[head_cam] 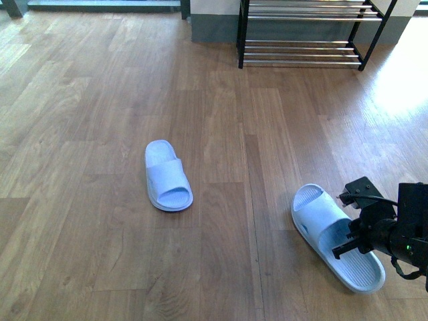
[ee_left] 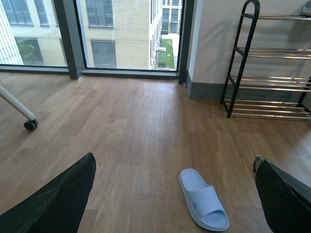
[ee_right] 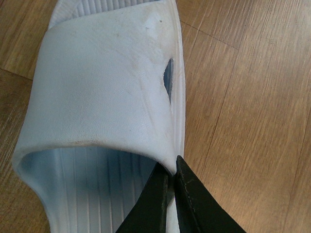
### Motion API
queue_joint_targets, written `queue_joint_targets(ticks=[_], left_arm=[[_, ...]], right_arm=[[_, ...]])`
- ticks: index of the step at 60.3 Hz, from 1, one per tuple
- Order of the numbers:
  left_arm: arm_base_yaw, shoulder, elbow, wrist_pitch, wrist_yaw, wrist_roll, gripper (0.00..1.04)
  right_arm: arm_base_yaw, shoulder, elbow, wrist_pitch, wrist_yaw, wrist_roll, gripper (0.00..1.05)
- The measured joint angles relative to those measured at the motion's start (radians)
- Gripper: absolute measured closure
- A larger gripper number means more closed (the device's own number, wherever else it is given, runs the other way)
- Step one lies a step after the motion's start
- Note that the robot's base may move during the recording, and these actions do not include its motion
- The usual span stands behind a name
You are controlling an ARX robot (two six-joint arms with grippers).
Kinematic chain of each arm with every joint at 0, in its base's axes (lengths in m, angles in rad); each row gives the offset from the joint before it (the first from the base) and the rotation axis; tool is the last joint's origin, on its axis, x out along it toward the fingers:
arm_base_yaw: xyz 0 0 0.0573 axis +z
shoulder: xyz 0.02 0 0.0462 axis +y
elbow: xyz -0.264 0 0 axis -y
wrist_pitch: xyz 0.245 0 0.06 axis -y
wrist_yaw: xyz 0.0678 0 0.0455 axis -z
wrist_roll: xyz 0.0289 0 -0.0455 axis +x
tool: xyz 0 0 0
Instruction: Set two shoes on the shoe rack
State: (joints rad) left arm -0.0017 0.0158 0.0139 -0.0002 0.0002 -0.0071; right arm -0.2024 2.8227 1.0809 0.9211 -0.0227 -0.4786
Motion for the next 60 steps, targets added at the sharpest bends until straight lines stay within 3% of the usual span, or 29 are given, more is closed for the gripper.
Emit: queue_joint_targets(ticks=[7,14,18,24,30,36,42,51,60], left_arm=[[0.000,0.000,0.000,0.000,0.000,0.000,0.09],[0.000,0.000,0.000,0.000,0.000,0.000,0.09],[0.000,0.000,0.000,0.000,0.000,0.000,0.09],[0.000,0.000,0.000,0.000,0.000,0.000,0.09],[0.000,0.000,0.000,0.000,0.000,0.000,0.09],[0.000,0.000,0.000,0.000,0.000,0.000,0.09],[0.000,0.000,0.000,0.000,0.000,0.000,0.09],[0.000,0.000,0.000,0.000,0.000,0.000,0.09],[0.000,0.000,0.000,0.000,0.000,0.000,0.09]], right_arm=[[0.082,0.018,-0.044,0.046,0.005,0.056,1.03],[0.251,0.053,-0.090,0.053,-0.007,0.165,1.03],[0.355,0.057,-0.119,0.029,-0.063,0.241,1.03],[0.425,0.056,-0.136,0.025,-0.164,0.366,0.90],[0.372,0.057,-0.106,-0.005,-0.071,0.408,0.74],[0.243,0.062,-0.082,0.035,0.041,0.318,0.57],[0.148,0.062,-0.076,0.004,0.056,0.209,0.36],[0.132,0.060,-0.080,0.012,0.065,0.150,0.08],[0.096,0.042,-0.114,0.084,0.102,0.113,0.09]])
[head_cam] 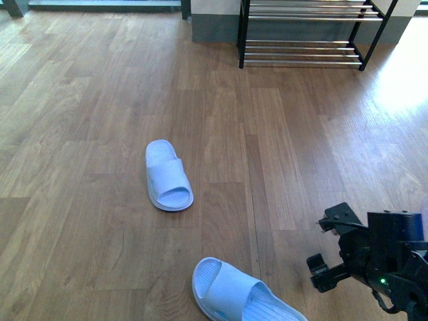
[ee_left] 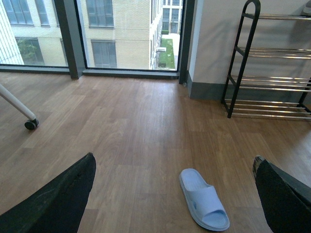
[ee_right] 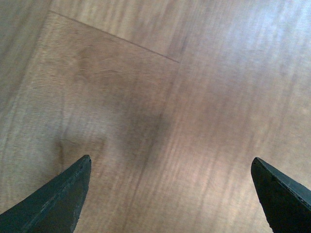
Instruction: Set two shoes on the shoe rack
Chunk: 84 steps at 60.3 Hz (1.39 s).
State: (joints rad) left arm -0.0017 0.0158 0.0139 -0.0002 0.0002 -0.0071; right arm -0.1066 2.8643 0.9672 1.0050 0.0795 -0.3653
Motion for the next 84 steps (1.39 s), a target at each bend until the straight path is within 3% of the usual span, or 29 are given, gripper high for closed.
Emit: queue_joint_targets(ticks=[9,22,34,54,66,84], left_arm=[[0.000,0.000,0.000,0.000,0.000,0.000,0.09],[0.000,0.000,0.000,0.000,0.000,0.000,0.09],[0.000,0.000,0.000,0.000,0.000,0.000,0.09],[0.000,0.000,0.000,0.000,0.000,0.000,0.09],[0.000,0.000,0.000,0.000,0.000,0.000,0.09],[0.000,0.000,0.000,0.000,0.000,0.000,0.09]], right_arm=[[-0.111,-0.168,-0.118,0.092,0.002,-0.025,0.09],[-0.162,-0.465,-0.273,0.126,-0.052,-0.064,0.09],[-0.202,-0.798,-0.428,0.072,-0.083,-0.090,0.09],[-0.301,-1.421,-0.673,-0.088,-0.044,-0.125,0.09],[-0.311,-1.745,-0.806,-0.237,-0.016,-0.047,0.09],[-0.238,-1.792,-0.887,-0.120,0.013,0.048,0.09]])
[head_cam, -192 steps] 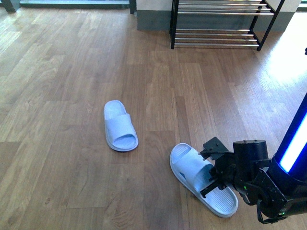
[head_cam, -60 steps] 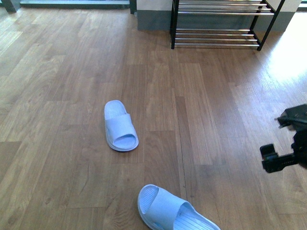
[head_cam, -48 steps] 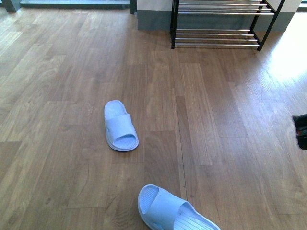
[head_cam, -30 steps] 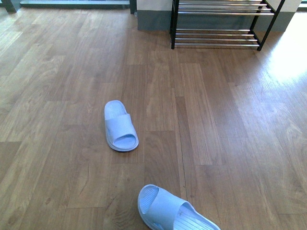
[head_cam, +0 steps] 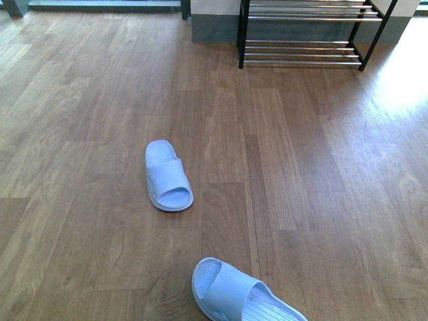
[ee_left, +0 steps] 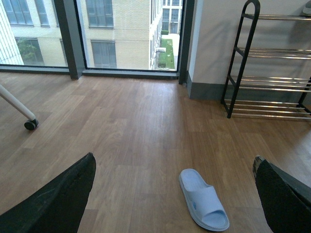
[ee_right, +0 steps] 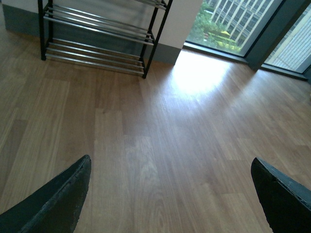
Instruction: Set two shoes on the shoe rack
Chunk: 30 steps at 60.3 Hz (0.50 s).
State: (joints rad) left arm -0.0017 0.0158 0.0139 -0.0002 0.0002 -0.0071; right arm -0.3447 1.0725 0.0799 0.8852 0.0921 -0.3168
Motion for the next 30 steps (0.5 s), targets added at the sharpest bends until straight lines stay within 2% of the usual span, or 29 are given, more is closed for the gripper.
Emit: queue_joint_targets(ticks=[17,18,19,21,22,25,30], left_arm=[[0.000,0.000,0.000,0.000,0.000,0.000,0.09],[0.000,0.000,0.000,0.000,0.000,0.000,0.09],[0.000,0.000,0.000,0.000,0.000,0.000,0.09],[0.000,0.000,0.000,0.000,0.000,0.000,0.09],[0.000,0.000,0.000,0.000,0.000,0.000,0.09],[0.000,0.000,0.000,0.000,0.000,0.000,0.09],[0.000,0.000,0.000,0.000,0.000,0.000,0.09]], right_arm=[[0.001,0.002,-0.001,0.002,-0.014,0.023,0.10],[-0.013,0.002,-0.003,0.024,-0.072,0.042,0.12],[-0.029,-0.005,-0.008,0.051,-0.183,0.093,0.17],[-0.028,-0.043,-0.012,0.044,-0.327,0.171,0.26],[-0.020,-0.066,-0.015,0.033,-0.371,0.196,0.29],[0.013,-0.135,-0.029,-0.010,-0.407,0.242,0.40],[0.056,-0.224,-0.050,-0.086,-0.367,0.278,0.56]])
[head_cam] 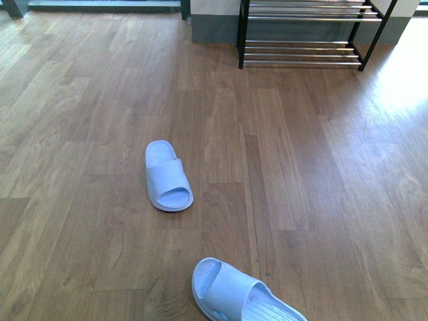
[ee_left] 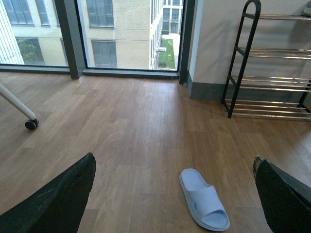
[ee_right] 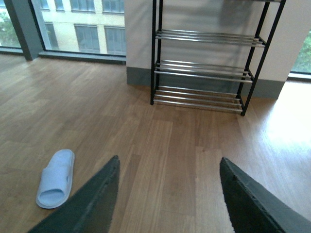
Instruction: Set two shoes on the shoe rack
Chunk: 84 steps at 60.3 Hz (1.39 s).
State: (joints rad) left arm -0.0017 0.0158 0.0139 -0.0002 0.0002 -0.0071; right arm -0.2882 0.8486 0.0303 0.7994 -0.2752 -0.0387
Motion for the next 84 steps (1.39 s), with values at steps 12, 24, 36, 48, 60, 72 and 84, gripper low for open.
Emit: queue_joint_targets(ticks=[12,24,36,48,60,72,84], left_arm=[[0.000,0.000,0.000,0.000,0.000,0.000,0.09],[0.000,0.000,0.000,0.000,0.000,0.000,0.09],[0.000,0.000,0.000,0.000,0.000,0.000,0.09],[0.000,0.000,0.000,0.000,0.000,0.000,0.09],[0.000,0.000,0.000,0.000,0.000,0.000,0.09],[0.000,0.000,0.000,0.000,0.000,0.000,0.09],[0.000,0.000,0.000,0.000,0.000,0.000,0.09]], right_arm=[[0.089,-0.182,-0.011,-0.154,0.084,0.024,0.91],[0.153,-0.329,-0.011,-0.288,0.148,0.027,1.03],[0.277,-0.450,-0.012,-0.401,0.264,0.028,1.03],[0.283,-0.528,-0.012,-0.477,0.273,0.028,1.03],[0.284,-0.599,-0.012,-0.547,0.274,0.028,1.03],[0.285,-0.657,-0.012,-0.606,0.275,0.028,1.03],[0.285,-0.842,-0.011,-0.796,0.275,0.028,0.97]])
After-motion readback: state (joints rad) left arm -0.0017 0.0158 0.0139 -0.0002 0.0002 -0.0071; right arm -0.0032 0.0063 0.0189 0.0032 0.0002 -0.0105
